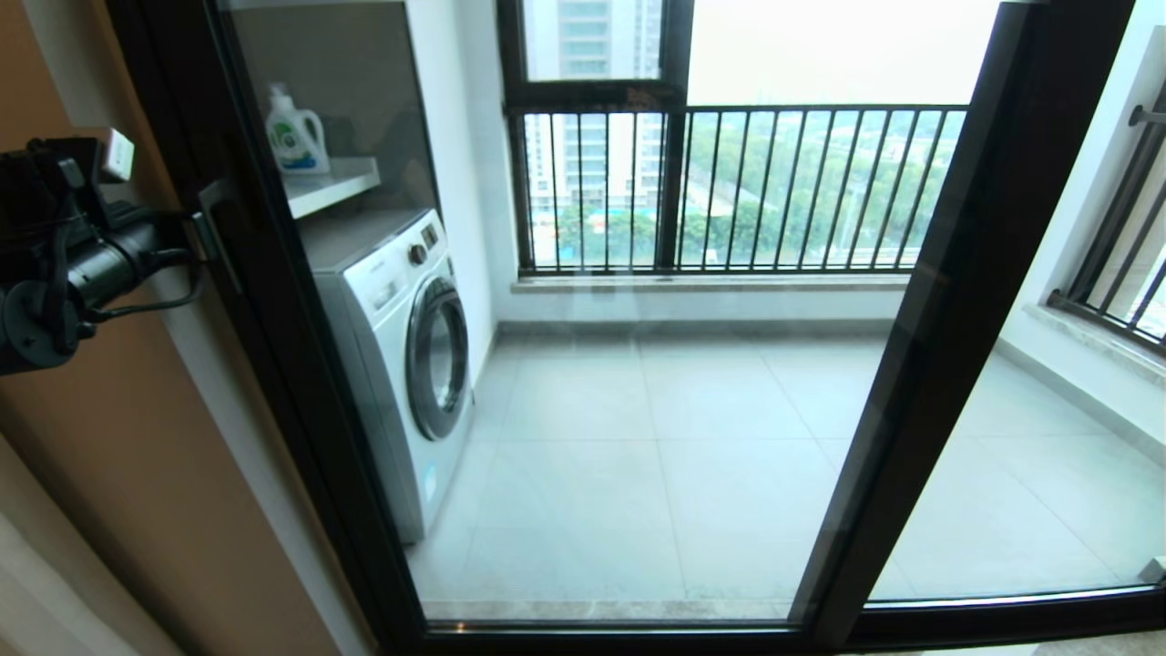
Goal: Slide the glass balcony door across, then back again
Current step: Open the slid door
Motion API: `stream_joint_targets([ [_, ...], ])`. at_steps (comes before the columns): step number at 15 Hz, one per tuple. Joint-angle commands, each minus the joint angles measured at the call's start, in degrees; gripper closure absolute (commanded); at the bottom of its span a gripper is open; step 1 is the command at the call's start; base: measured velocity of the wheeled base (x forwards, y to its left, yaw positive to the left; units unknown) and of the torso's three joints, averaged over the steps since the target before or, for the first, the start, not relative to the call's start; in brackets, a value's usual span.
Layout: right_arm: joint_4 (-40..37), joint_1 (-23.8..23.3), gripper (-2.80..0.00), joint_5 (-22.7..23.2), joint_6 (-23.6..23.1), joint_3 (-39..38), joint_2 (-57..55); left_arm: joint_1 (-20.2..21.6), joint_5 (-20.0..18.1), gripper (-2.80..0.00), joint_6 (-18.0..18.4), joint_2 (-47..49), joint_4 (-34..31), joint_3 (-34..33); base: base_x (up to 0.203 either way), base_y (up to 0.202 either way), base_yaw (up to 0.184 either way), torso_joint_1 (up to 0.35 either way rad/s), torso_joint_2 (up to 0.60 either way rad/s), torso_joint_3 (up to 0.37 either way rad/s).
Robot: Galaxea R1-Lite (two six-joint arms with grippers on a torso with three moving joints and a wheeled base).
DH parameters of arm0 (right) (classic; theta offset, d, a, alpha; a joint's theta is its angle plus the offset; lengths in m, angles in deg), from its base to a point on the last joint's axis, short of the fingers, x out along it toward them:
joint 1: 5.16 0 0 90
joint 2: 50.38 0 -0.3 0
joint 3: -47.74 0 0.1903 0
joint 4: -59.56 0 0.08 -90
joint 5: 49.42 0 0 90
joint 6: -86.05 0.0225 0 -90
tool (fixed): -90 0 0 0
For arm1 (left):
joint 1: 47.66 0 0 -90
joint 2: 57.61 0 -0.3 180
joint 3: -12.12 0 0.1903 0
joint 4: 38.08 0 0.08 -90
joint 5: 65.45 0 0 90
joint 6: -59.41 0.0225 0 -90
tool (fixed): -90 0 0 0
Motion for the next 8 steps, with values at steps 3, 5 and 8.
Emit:
stream_joint_targets([
  [3,0.1,0.0,0.00,0.0,0.0,-0.7,0.0,-1.0,-0.3,0.00,0.0,0.3,0.2,-0.1,0.000,0.000,0.000,0.000,0.00,0.000],
  [5,0.1,0.0,0.00,0.0,0.1,-0.7,0.0,-1.8,-0.3,0.00,0.0,0.1,0.2,0.0,0.000,0.000,0.000,0.000,0.00,0.000],
  [8,0.1,0.0,0.00,0.0,0.0,-0.7,0.0,-4.2,0.2,0.00,0.0,-0.3,0.3,0.0,0.000,0.000,0.000,0.000,0.00,0.000],
])
